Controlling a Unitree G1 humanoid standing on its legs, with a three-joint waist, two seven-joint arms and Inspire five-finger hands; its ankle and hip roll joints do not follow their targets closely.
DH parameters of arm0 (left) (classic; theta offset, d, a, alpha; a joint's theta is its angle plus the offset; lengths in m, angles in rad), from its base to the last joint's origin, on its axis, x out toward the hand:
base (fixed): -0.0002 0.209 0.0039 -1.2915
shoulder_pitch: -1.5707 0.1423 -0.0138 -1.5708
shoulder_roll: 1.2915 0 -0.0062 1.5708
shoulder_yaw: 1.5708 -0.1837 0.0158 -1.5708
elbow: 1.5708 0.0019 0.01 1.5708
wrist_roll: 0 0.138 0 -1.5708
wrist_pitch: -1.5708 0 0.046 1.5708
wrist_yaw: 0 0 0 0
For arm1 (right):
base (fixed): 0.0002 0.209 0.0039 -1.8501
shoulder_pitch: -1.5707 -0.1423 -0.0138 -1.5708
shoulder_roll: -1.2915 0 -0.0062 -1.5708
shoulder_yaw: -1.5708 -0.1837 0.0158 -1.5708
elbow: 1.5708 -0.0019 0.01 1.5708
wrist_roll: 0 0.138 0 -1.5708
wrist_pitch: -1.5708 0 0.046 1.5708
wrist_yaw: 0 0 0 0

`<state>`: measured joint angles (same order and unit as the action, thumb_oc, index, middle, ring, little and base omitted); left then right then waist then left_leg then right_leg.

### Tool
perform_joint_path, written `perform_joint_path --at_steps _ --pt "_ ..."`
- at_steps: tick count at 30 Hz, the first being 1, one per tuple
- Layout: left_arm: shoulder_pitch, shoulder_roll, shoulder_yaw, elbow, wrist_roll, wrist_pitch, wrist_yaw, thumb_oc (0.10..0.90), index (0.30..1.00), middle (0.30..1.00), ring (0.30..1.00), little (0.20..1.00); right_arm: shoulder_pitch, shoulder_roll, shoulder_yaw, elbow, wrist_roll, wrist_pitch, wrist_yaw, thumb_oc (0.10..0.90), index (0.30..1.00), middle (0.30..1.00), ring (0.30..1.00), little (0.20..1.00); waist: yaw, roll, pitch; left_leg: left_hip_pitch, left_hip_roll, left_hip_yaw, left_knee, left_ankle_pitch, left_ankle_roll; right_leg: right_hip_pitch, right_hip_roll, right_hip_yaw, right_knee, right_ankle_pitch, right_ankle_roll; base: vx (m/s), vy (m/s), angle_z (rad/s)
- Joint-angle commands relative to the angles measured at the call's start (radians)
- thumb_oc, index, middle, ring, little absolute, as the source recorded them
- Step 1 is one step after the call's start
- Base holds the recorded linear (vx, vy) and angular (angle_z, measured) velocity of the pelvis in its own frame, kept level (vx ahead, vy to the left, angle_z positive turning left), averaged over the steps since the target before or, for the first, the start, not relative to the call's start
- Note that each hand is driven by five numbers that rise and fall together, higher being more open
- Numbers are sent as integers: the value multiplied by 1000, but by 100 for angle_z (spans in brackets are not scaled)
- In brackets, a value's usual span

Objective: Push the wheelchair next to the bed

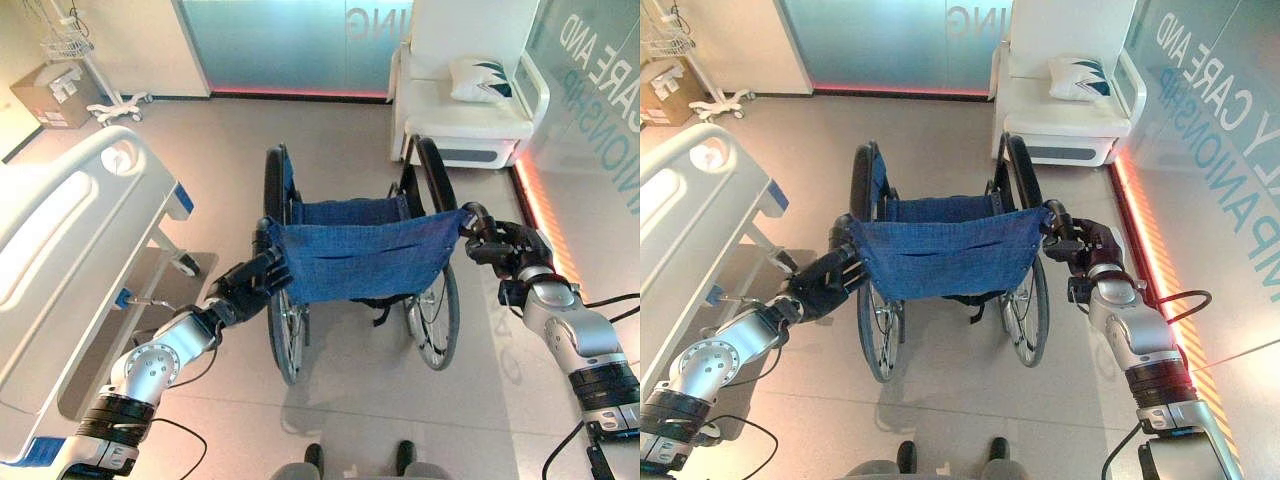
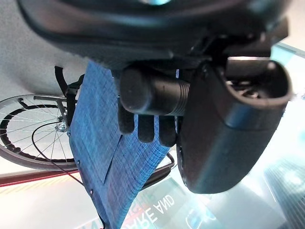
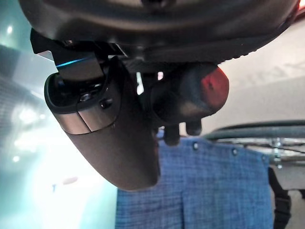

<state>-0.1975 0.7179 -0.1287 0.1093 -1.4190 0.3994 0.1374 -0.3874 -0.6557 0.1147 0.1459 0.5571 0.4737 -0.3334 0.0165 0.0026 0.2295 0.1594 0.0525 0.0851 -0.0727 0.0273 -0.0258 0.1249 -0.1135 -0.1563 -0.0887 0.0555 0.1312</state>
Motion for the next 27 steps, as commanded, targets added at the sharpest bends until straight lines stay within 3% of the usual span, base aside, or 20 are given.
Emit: perform_joint_path --at_steps 1,2,4,6,7,8,11,14,15,18,19,22,24,27 --pt "-240 11 135 -81 -73 -204 -39 400 300 300 300 300 -83 -71 29 -36 -26 -43 104 400 300 300 300 300 -13 -12 -75 -108 55 8 298 -47 -49 -29 45 -34 160 -88 -81 5 -163 6" --pt "-240 11 136 -81 -74 -204 -39 400 300 300 300 300 -85 -71 29 -35 -26 -43 105 400 300 300 300 300 -14 -11 -75 -113 56 7 307 -51 -49 -31 45 -34 164 -90 -82 7 -138 5" --pt "-205 15 195 -79 -83 -170 -18 400 300 300 300 300 -80 -72 31 -52 -38 -51 128 400 300 300 300 300 4 -25 -38 -202 68 -16 520 14 -41 -32 64 -33 231 -113 -119 34 -188 -4" --pt "-176 12 236 -74 -75 -138 -4 400 300 300 300 300 -72 -61 27 -67 -51 -54 144 400 300 300 300 300 18 -26 -18 -249 38 -41 560 29 -25 -23 87 -16 270 -133 -130 118 -112 -22" --pt "-150 13 267 -75 -80 -123 1 400 300 300 300 300 -66 -54 26 -84 -55 -56 160 400 300 300 300 300 35 -17 -8 -278 -3 -63 525 49 -15 -10 118 4 293 -155 -131 222 -54 -21" --pt "-133 20 284 -76 -92 -114 6 400 300 300 300 300 -66 -54 29 -96 -57 -53 173 400 300 300 300 300 45 -7 -3 -293 -14 -55 478 85 -19 6 142 14 302 -174 -131 271 -34 -5" --pt "-110 20 300 -65 -82 -115 -21 400 300 300 300 300 -69 -57 49 -108 -48 -57 210 400 300 300 300 300 67 11 -6 -318 -29 -37 309 170 -47 57 191 30 280 -190 -128 311 19 -11" --pt "-93 49 296 -53 -89 -155 -55 400 300 300 300 300 -69 -81 66 -106 -31 -78 258 400 300 300 300 300 101 16 -12 -335 -25 -68 65 257 -71 144 197 56 236 -201 -115 406 98 -34" --pt "-93 56 300 -52 -93 -158 -57 400 300 300 300 300 -70 -90 65 -111 -24 -77 270 400 300 300 300 300 107 16 -12 -335 -24 -69 50 259 -71 155 193 61 234 -206 -113 455 141 -50" --pt "-116 80 321 -50 -110 -136 -40 400 300 300 300 300 -97 -104 69 -115 -1 -71 290 400 300 300 300 300 122 12 -29 -323 -21 -71 79 193 -49 167 171 58 250 -237 -102 316 145 -62" --pt "-131 93 325 -50 -108 -112 -29 400 300 300 300 300 -106 -114 69 -117 23 -71 284 400 300 300 300 300 129 -2 -41 -327 -44 -70 138 150 -29 176 154 59 281 -273 -93 318 141 -60" --pt "-145 96 327 -33 -88 -83 -42 400 300 300 300 300 -111 -115 68 -108 39 -80 273 400 300 300 300 300 140 -23 -61 -348 -78 -56 203 101 -1 174 133 48 354 -267 -74 323 187 -43" --pt "-176 123 317 5 -98 -84 -61 400 300 300 300 300 -134 -121 80 -91 43 -90 265 400 300 300 300 300 144 -25 -86 -332 -112 -65 205 88 34 117 126 49 520 -139 -29 313 250 4" --pt "-225 168 307 24 -138 -95 -60 400 300 300 300 300 -145 -130 77 -91 34 -112 259 400 300 300 300 300 145 -26 -107 -315 -158 -91 203 64 67 40 142 69 687 -29 14 262 202 5"
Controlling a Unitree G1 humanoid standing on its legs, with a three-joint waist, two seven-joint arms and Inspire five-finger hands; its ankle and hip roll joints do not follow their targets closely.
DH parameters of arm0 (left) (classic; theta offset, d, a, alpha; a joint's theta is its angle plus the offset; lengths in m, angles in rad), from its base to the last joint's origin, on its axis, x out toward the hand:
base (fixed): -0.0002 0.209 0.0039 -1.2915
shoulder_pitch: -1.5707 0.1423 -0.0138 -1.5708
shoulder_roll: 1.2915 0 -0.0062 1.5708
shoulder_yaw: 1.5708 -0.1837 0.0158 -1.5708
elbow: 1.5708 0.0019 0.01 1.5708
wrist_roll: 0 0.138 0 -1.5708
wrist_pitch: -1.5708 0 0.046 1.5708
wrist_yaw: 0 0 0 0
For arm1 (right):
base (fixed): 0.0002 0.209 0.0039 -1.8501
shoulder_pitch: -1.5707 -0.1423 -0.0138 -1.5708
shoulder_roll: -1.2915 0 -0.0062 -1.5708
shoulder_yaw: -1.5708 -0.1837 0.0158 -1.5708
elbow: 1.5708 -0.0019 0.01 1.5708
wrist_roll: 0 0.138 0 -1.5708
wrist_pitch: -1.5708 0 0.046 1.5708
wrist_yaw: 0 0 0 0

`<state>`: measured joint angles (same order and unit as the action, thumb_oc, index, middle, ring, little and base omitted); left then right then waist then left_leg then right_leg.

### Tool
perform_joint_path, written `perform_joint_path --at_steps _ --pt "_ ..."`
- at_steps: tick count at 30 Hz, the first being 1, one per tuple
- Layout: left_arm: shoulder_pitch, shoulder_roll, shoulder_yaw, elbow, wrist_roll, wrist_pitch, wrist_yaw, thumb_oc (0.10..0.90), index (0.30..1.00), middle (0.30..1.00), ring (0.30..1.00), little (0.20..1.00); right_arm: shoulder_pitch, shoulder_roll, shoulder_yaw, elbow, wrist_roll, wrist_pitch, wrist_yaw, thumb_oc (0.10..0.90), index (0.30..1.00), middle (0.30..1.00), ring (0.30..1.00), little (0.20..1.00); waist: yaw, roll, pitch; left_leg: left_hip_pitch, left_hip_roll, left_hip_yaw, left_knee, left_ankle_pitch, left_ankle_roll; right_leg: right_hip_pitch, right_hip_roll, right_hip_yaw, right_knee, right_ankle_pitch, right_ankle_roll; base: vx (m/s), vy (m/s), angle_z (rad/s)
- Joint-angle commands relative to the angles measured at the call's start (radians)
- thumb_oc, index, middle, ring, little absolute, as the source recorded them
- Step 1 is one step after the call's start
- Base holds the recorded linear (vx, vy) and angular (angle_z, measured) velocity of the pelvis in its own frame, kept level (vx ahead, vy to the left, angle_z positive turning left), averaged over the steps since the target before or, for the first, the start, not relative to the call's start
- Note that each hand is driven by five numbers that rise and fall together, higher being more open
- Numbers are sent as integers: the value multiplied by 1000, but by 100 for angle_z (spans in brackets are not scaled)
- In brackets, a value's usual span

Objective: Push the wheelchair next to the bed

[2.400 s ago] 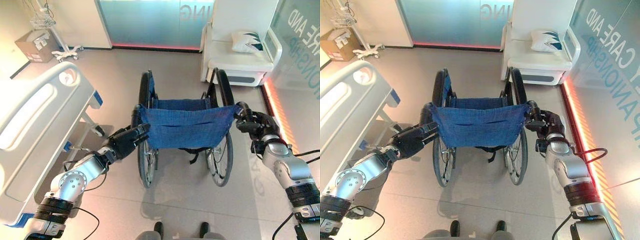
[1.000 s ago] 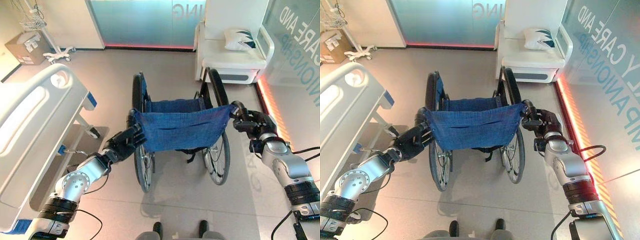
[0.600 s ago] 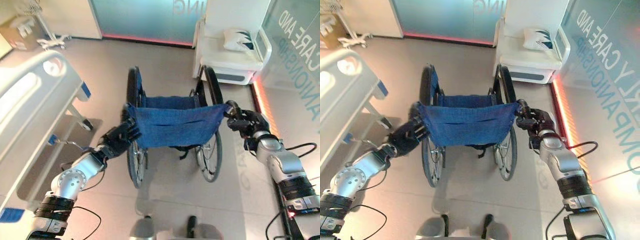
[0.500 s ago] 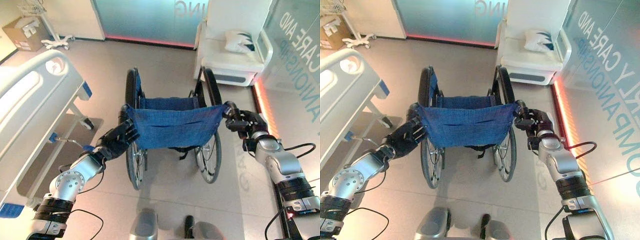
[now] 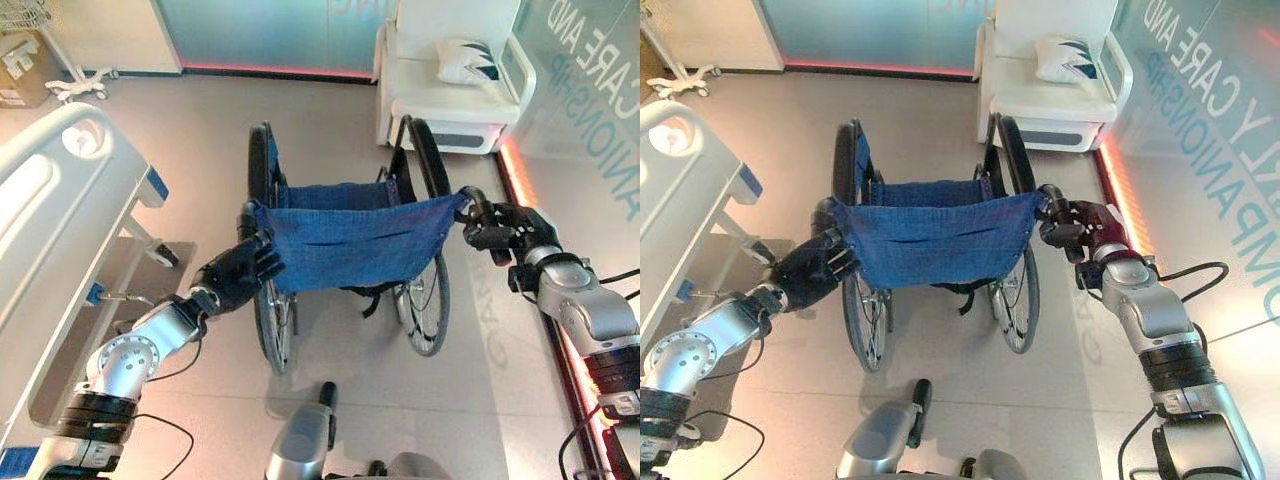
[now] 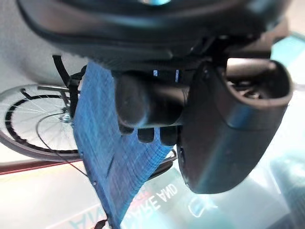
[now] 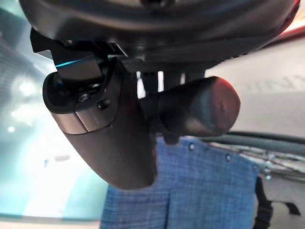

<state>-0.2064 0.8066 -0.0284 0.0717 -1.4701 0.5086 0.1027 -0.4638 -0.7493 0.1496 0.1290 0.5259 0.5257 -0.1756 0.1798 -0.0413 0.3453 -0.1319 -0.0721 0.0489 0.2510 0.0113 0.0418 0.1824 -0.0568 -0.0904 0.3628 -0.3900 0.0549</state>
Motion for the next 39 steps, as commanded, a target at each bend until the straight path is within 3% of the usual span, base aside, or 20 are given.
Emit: perform_joint_path --at_steps 1,4,7,10,12,13,15,17,19,22,24,25,26,28,29,31,34,36,38,39 --pt "-227 86 205 61 -92 -208 -23 400 300 300 300 300 -76 -33 45 -73 64 -169 93 400 300 300 300 300 -17 19 -224 -16 -44 -55 -115 69 9 -51 89 0 288 451 104 227 154 14" --pt "-241 86 209 61 -89 -211 -18 400 300 300 300 300 -100 -20 53 -70 60 -166 77 400 300 300 300 300 -23 10 -221 -9 -71 -39 -93 36 22 -95 76 -3 314 441 108 237 98 30" --pt "-261 98 208 84 -103 -226 -23 400 300 300 300 300 -160 -27 59 -60 42 -139 91 400 300 300 300 300 -34 14 -218 -25 -89 -17 -36 0 15 -117 57 -19 145 369 58 281 69 11" --pt "-281 78 192 81 -107 -255 -3 400 300 300 300 300 -189 -47 60 -38 29 -146 114 400 300 300 300 300 -65 24 -198 -32 -91 -50 43 -2 -18 -137 47 -1 -78 292 -3 259 -1 28" --pt "-287 60 179 72 -101 -273 8 400 300 300 300 300 -195 -56 60 -33 26 -150 118 400 300 300 300 300 -78 21 -185 -32 -98 -70 77 -3 -30 -155 35 22 -151 309 -9 226 -59 36" --pt "-299 22 154 55 -88 -316 31 400 300 300 300 300 -211 -65 63 -23 20 -159 118 400 300 300 300 300 -105 15 -163 -24 -107 -96 128 -33 -45 -180 2 47 -259 400 11 297 -123 40" --pt "-306 4 143 50 -74 -339 55 400 300 300 300 300 -232 -65 71 -14 20 -158 111 400 300 300 300 300 -123 13 -149 7 -107 -104 146 -78 -48 -220 -31 60 -323 469 36 347 -152 58" --pt "-323 0 130 33 -53 -368 108 400 300 300 300 300 -267 -59 78 -25 26 -125 92 400 300 300 300 300 -158 12 -130 89 -83 -117 146 -175 -42 -313 -77 79 -380 550 83 509 -246 58" --pt "-325 6 133 15 -52 -366 124 400 300 300 300 300 -267 -56 67 -32 26 -107 87 400 300 300 300 300 -173 10 -130 157 -53 -142 140 -211 -37 -366 -81 88 -368 569 97 554 -281 83" --pt "-319 16 141 -5 -60 -352 113 400 300 300 300 300 -275 -80 59 -21 48 -99 103 400 300 300 300 300 -177 5 -162 199 -9 -165 155 -157 -55 -358 -56 66 -319 531 64 444 -276 83" --pt "-268 8 175 -60 -58 -345 123 400 300 300 300 300 -279 -104 66 -19 52 -97 125 400 300 300 300 300 -170 5 -203 192 31 -187 293 11 -106 -331 -16 40 -280 503 17 354 -245 56" --pt "-260 8 181 -67 -61 -342 128 400 300 300 300 300 -279 -107 69 -21 51 -97 128 400 300 300 300 300 -169 4 -208 183 34 -189 316 32 -112 -326 -12 36 -278 499 11 323 -263 48" --pt "-222 14 201 -84 -75 -340 133 400 300 300 300 300 -276 -122 85 -42 60 -98 122 400 300 300 300 300 -156 -5 -214 123 23 -195 465 105 -123 -290 1 23 -278 478 -20 370 -257 32" --pt "-201 16 215 -85 -78 -336 135 400 300 300 300 300 -278 -127 99 -57 64 -100 120 400 300 300 300 300 -147 -4 -215 68 7 -200 584 123 -123 -263 22 24 -268 452 -38 355 -217 19" --pt "-184 20 225 -79 -79 -335 128 400 300 300 300 300 -290 -132 118 -68 79 -99 113 400 300 300 300 300 -134 -13 -210 5 -37 -203 691 126 -117 -237 35 37 -256 437 -49 287 -160 -12" --pt "-174 21 237 -77 -79 -332 120 400 300 300 300 300 -306 -131 133 -76 92 -90 105 400 300 300 300 300 -117 -19 -204 -69 -64 -193 726 115 -102 -201 54 44 -254 422 -57 356 -187 -27" --pt "-171 33 252 -73 -83 -319 112 400 300 300 300 300 -326 -121 149 -77 95 -77 95 400 300 300 300 300 -92 -22 -197 -120 -70 -183 625 79 -80 -158 82 57 -264 408 -59 337 -117 -6" --pt "-169 51 263 -71 -96 -316 112 400 300 300 300 300 -339 -109 162 -76 95 -73 83 400 300 300 300 300 -74 -14 -199 -125 -50 -172 414 82 -72 -129 110 58 -272 383 -59 378 -43 -2" --pt "-156 65 280 -60 -105 -312 93 400 300 300 300 300 -348 -91 175 -59 96 -86 71 400 300 300 300 300 -44 1 -204 -138 -35 -138 143 130 -89 -68 151 57 -292 342 -61 442 -1 -1" --pt "-153 65 282 -59 -105 -311 90 400 300 300 300 300 -349 -89 179 -56 97 -88 71 400 300 300 300 300 -40 -2 -205 -125 -38 -133 111 142 -91 -61 148 59 -294 338 -61 476 -3 -2"
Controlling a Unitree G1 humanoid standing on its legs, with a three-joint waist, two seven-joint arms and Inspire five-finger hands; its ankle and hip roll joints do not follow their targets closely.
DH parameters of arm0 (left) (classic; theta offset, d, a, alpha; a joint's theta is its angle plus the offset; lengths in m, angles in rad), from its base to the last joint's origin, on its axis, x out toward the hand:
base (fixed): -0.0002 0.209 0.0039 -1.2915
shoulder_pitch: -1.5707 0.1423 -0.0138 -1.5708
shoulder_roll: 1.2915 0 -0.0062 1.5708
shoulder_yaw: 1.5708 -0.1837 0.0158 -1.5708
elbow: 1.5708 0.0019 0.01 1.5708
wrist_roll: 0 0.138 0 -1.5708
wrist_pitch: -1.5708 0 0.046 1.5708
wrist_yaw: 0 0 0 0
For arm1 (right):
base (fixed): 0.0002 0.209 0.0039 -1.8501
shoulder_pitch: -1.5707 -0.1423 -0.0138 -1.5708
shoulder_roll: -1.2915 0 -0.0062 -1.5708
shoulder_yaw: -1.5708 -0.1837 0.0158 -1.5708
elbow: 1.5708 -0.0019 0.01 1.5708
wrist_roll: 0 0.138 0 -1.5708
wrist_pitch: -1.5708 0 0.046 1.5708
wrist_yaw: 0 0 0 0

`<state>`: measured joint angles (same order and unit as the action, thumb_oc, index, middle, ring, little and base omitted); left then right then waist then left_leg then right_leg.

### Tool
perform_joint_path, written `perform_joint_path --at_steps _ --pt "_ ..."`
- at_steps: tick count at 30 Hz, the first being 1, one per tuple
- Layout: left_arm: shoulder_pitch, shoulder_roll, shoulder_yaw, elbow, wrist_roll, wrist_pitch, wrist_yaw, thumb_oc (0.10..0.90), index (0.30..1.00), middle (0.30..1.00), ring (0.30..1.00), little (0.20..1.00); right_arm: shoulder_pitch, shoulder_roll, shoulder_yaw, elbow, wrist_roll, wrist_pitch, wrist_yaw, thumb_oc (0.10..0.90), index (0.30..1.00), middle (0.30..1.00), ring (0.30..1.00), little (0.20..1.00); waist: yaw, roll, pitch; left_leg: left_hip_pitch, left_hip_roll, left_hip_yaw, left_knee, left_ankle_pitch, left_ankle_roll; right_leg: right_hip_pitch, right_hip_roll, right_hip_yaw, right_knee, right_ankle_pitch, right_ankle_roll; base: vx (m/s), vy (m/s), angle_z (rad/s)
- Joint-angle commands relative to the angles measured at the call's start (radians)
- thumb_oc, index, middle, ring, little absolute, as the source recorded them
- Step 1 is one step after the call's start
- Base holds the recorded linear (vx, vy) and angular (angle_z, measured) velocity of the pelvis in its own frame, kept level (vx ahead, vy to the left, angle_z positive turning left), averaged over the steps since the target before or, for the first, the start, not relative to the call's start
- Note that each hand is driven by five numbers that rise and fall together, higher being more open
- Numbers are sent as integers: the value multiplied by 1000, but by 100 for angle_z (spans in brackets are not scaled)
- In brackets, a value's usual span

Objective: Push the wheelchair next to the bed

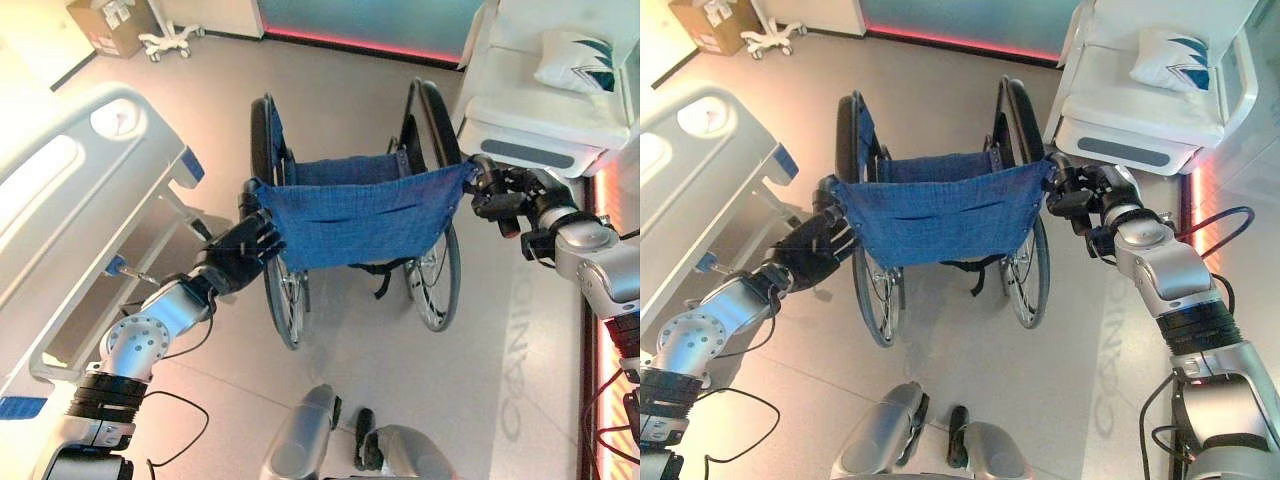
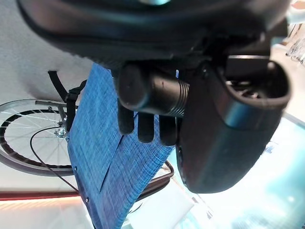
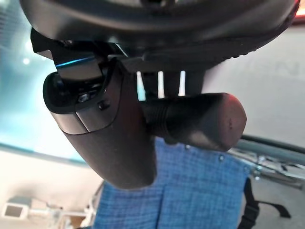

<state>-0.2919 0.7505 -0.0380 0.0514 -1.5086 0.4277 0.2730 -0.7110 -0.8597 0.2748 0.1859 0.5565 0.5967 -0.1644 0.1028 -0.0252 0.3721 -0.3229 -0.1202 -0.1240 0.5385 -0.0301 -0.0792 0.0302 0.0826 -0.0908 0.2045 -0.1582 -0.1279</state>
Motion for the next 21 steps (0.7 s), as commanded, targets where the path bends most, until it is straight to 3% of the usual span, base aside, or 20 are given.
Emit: perform_joint_path --at_steps 1,4,6,10,11,12,13,14,15,16,17,19,21 --pt "-47 120 297 -37 -63 -234 -96 400 300 300 300 300 -95 25 59 -104 64 -170 62 400 300 300 300 300 55 -9 -235 47 18 73 -311 226 19 135 26 61 -146 87 121 370 -14 -23" --pt "-25 128 292 -38 -69 -246 -114 400 300 300 300 300 -75 30 63 -94 56 -187 67 400 300 300 300 300 77 3 -243 26 34 123 -480 289 6 198 43 62 -158 57 121 401 -2 -34" --pt "-19 134 288 -38 -69 -247 -129 400 300 300 300 300 -44 31 53 -90 44 -204 86 400 300 300 300 300 91 8 -255 18 37 160 -558 301 6 241 48 64 -147 21 127 489 21 -20" --pt "-44 143 288 -61 -55 -225 -73 400 300 300 300 300 -42 45 54 -72 31 -211 118 400 300 300 300 300 103 -5 -295 62 17 161 -535 229 48 249 37 63 -67 24 159 472 28 -30" --pt "-51 155 290 -59 -66 -218 -56 400 300 300 300 300 -39 41 54 -73 36 -214 126 400 300 300 300 300 108 -13 -303 65 6 152 -502 208 65 248 32 68 -22 45 173 397 22 -8" --pt "-76 166 288 -28 -73 -197 -49 400 300 300 300 300 -46 36 61 -56 40 -222 139 400 300 300 300 300 119 -38 -319 76 -20 149 -478 178 95 239 22 76 61 140 223 399 26 8" --pt "-83 171 286 -19 -74 -197 -49 400 300 300 300 300 -49 34 64 -50 41 -224 143 400 300 300 300 300 122 -43 -322 80 -24 149 -475 173 100 234 20 77 77 162 235 384 36 19" --pt "-101 183 282 14 -76 -193 -65 400 300 300 300 300 -57 31 74 -36 43 -235 147 400 300 300 300 300 127 -50 -328 91 -31 151 -469 158 114 217 25 77 159 233 269 339 27 6" --pt "-127 198 273 48 -82 -193 -80 400 300 300 300 300 -68 29 88 -28 43 -245 148 400 300 300 300 300 126 -55 -333 114 -38 136 -461 146 122 188 37 91 257 322 306 309 17 -15" --pt "-141 205 267 66 -85 -192 -91 400 300 300 300 300 -73 26 92 -23 46 -251 148 400 300 300 300 300 126 -53 -335 118 -35 130 -455 140 124 168 51 100 315 349 318 458 -15 -7" --pt "-168 223 253 88 -91 -199 -113 400 300 300 300 300 -90 19 103 -20 52 -255 150 400 300 300 300 300 113 -50 -339 152 -34 102 -443 118 127 109 87 131 423 417 332 288 -18 -1" --pt "-185 225 243 90 -88 -206 -114 400 300 300 300 300 -101 24 109 -20 47 -253 150 400 300 300 300 300 103 -48 -342 169 -37 89 -435 103 128 66 85 136 438 415 331 370 11 27" --pt "-206 239 228 85 -91 -217 -111 400 300 300 300 300 -108 25 102 -31 30 -243 157 400 300 300 300 300 89 -42 -343 189 -45 80 -407 79 135 19 17 103 367 340 309 398 38 42"
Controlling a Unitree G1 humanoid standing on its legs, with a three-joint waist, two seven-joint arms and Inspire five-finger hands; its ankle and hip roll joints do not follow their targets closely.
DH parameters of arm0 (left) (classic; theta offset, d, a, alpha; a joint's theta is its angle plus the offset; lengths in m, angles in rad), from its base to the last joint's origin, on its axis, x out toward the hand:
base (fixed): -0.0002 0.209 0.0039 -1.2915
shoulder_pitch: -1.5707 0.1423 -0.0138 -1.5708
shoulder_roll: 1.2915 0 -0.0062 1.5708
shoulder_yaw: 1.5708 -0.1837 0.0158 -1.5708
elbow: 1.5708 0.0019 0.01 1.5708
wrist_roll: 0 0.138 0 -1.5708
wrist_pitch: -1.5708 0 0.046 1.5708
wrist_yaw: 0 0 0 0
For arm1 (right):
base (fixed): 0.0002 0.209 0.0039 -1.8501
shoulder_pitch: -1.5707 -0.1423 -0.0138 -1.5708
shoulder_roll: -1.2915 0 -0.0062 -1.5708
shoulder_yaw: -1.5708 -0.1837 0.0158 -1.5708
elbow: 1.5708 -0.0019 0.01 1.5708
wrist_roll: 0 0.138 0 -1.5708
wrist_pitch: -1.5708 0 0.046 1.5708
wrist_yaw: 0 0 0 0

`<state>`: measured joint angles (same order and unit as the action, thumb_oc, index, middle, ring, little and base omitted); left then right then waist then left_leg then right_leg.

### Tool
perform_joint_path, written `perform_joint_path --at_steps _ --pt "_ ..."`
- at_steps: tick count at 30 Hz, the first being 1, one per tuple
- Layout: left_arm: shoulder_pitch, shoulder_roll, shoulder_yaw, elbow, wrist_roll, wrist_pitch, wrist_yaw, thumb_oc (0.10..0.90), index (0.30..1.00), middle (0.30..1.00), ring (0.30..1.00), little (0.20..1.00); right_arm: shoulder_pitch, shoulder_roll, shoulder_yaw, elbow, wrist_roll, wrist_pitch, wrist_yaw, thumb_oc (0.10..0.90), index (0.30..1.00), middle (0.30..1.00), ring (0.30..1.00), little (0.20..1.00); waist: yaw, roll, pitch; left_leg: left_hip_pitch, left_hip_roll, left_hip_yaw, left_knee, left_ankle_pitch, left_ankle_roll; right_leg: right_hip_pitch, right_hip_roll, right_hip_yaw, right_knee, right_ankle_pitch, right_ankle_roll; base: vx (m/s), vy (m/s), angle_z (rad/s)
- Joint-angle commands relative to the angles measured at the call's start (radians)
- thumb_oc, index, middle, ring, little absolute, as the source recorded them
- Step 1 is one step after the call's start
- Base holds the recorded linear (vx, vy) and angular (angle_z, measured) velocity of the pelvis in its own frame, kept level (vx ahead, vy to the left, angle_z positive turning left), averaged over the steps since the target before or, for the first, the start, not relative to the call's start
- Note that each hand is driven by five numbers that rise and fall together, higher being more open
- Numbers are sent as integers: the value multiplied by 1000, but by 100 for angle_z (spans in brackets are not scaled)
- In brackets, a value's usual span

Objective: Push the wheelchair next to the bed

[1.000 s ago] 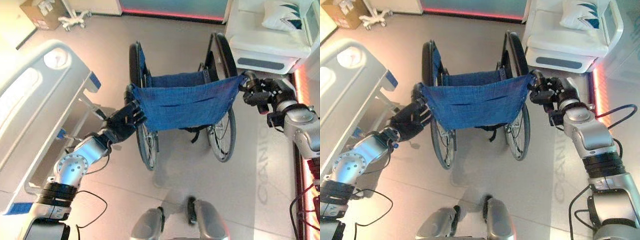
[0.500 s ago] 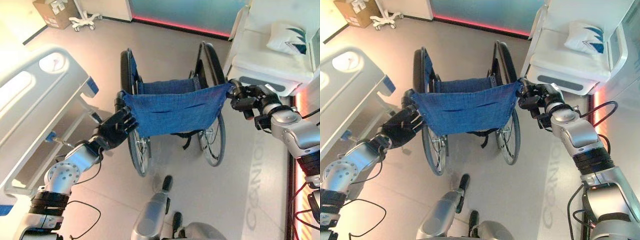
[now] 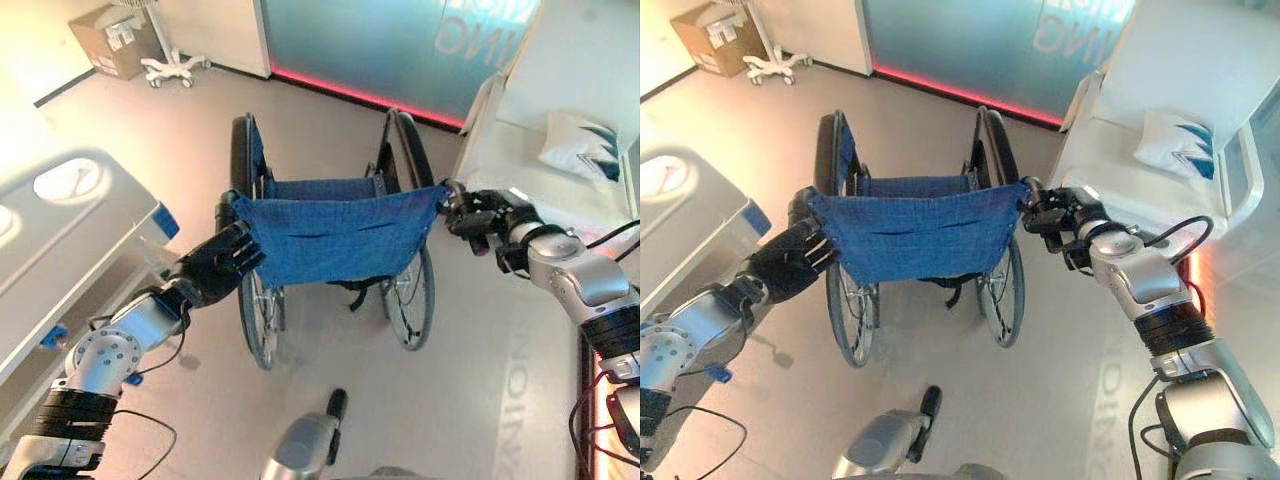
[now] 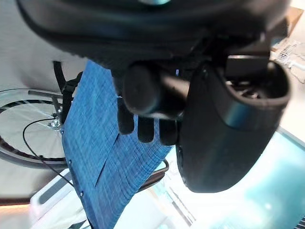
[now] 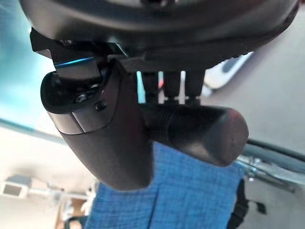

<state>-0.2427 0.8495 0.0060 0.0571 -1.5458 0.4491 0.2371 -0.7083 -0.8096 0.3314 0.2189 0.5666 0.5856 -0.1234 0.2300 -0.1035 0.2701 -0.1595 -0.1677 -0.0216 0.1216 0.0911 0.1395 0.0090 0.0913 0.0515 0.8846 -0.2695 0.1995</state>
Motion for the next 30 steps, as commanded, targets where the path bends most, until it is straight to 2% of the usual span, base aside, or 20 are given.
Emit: perform_joint_path --at_steps 1,2,5,6,7,8,9,11,13,15,17,19,20,21,22,24,26,28,29,30 --pt "-268 146 177 76 -57 -244 -65 400 300 300 300 300 -119 -30 42 -69 17 -225 120 400 300 300 300 300 -46 45 -238 37 5 -30 29 -49 -85 17 -25 -61 -370 390 -44 338 -21 52" --pt "-283 152 170 71 -58 -254 -54 400 300 300 300 300 -126 -41 34 -73 15 -221 126 400 300 300 300 300 -59 57 -229 47 9 -50 63 -42 -94 -10 -59 -85 -468 314 -82 248 -36 56" --pt "-293 148 164 57 -47 -265 -50 400 300 300 300 300 -130 -55 24 -75 17 -221 131 400 300 300 300 300 -78 64 -213 57 9 -87 101 -38 -105 -19 -89 -111 -559 291 -106 201 -95 62" --pt "-296 133 158 17 -26 -276 -28 400 300 300 300 300 -150 -70 22 -79 32 -209 128 400 300 300 300 300 -83 64 -197 84 12 -117 127 -53 -118 -47 -135 -111 -642 286 -109 330 -247 50" --pt "-286 115 156 -27 12 -290 2 400 300 300 300 300 -170 -78 22 -81 41 -196 132 400 300 300 300 300 -99 61 -180 123 15 -154 141 -104 -128 -77 -201 -96 -743 327 -90 384 -296 49" --pt "-284 109 156 -39 22 -292 11 400 300 300 300 300 -175 -78 21 -82 42 -190 132 400 300 300 300 300 -103 61 -176 137 21 -163 138 -123 -130 -89 -219 -86 -761 344 -82 380 -365 44" --pt "-279 100 155 -63 29 -295 27 400 300 300 300 300 -183 -72 14 -93 42 -171 129 400 300 300 300 300 -111 57 -169 169 36 -184 132 -161 -136 -121 -266 -55 -796 401 -62 286 -319 58" --pt "-274 96 153 -82 31 -297 45 400 300 300 300 300 -185 -61 5 -113 42 -148 121 400 300 300 300 300 -118 55 -166 204 65 -210 128 -189 -144 -144 -295 -22 -822 451 -40 300 -352 66" --pt "-269 96 158 -89 29 -290 46 400 300 300 300 300 -188 -55 2 -120 42 -134 118 400 300 300 300 300 -121 57 -171 231 99 -227 115 -179 -154 -150 -290 -22 -812 443 -31 230 -281 66" --pt "-244 99 181 -92 23 -277 42 400 300 300 300 300 -213 -61 18 -126 66 -109 122 400 300 300 300 300 -109 51 -194 255 152 -232 110 -133 -180 -126 -268 -66 -825 410 -32 274 -359 66" --pt "-185 88 222 -110 27 -276 32 400 300 300 300 300 -224 -73 50 -123 74 -117 132 400 300 300 300 300 -98 40 -208 235 197 -234 148 -34 -205 -97 -231 -97 -824 373 -63 225 -359 12" --pt "-154 79 242 -118 29 -282 20 400 300 300 300 300 -234 -78 71 -133 85 -118 119 400 300 300 300 300 -92 32 -211 207 210 -226 201 40 -211 -74 -206 -118 -831 353 -94 153 -283 -10" --pt "-150 76 245 -119 30 -283 18 400 300 300 300 300 -237 -79 77 -135 87 -119 117 400 300 300 300 300 -92 31 -212 200 209 -225 212 48 -212 -71 -202 -121 -832 351 -99 174 -366 22" --pt "-125 64 262 -130 34 -286 0 400 300 300 300 300 -248 -78 95 -136 95 -124 102 400 300 300 300 300 -88 18 -209 159 200 -201 303 94 -214 -52 -179 -131 -833 334 -129 104 -236 23" --pt "-122 63 264 -130 35 -286 0 400 300 300 300 300 -250 -78 97 -136 96 -124 101 400 300 300 300 300 -90 19 -210 155 200 -202 310 91 -214 -54 -178 -132 -832 333 -129 218 -432 24" --pt "-83 36 281 -146 52 -291 -29 400 300 300 300 300 -247 -66 111 -136 86 -137 90 400 300 300 300 300 -76 -1 -187 66 169 -150 539 85 -204 -10 -155 -160 -819 296 -171 209 -393 20" --pt "-68 26 286 -148 83 -296 -44 400 300 300 300 300 -241 -59 112 -137 80 -143 83 400 300 300 300 300 -67 -1 -175 8 147 -134 605 63 -192 14 -139 -172 -812 284 -187 165 -222 21" --pt "-65 27 291 -151 92 -297 -42 400 300 300 300 300 -228 -53 98 -155 72 -135 79 400 300 300 300 300 -50 8 -166 -29 79 -135 566 0 -164 40 -119 -168 -817 275 -183 203 -123 42" --pt "-64 30 292 -151 93 -296 -39 400 300 300 300 300 -226 -51 94 -157 69 -134 79 400 300 300 300 300 -46 11 -165 -27 68 -132 544 -10 -162 46 -113 -167 -817 271 -182 284 -106 39" --pt "-69 44 296 -154 91 -296 -25 400 300 300 300 300 -232 -40 90 -157 65 -130 77 400 300 300 300 300 -42 30 -166 -18 70 -80 397 -9 -173 70 -81 -186 -822 247 -179 312 -94 30"
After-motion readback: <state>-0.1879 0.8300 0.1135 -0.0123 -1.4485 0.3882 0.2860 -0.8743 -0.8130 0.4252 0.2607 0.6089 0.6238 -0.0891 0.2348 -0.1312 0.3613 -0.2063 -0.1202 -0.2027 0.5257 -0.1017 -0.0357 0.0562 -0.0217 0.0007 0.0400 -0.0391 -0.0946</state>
